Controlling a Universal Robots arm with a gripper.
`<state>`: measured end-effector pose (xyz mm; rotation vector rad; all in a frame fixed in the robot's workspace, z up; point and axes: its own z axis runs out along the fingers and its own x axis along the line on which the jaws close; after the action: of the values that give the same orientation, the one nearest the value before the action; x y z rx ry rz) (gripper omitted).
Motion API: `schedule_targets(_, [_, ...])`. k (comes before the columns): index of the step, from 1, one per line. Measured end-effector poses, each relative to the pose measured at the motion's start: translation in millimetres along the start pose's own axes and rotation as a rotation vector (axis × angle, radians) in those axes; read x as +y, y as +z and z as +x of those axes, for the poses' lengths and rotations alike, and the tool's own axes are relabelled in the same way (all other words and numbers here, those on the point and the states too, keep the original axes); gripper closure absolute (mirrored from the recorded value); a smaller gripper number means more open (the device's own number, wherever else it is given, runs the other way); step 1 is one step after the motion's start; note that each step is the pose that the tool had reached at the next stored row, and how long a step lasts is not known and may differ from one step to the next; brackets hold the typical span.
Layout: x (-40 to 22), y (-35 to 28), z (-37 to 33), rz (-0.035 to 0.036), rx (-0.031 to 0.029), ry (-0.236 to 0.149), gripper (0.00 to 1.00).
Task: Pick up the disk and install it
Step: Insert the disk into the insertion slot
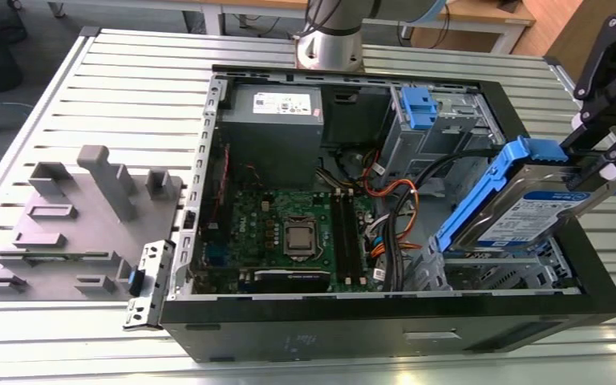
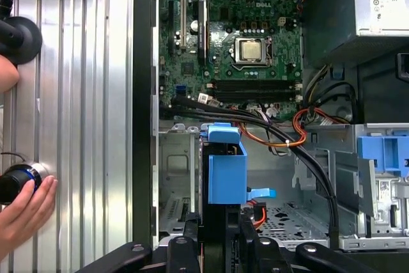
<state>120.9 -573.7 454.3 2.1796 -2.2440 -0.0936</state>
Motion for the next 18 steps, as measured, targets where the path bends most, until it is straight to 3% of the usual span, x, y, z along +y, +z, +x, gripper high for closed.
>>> schedule_targets(6, [-1.0, 1.8, 0.1, -0.0001, 0.0001, 0.0, 0.65])
schedule_targets(18, [-2.2, 23.5, 1.0, -0.0001, 0.0001, 0.0, 0.65])
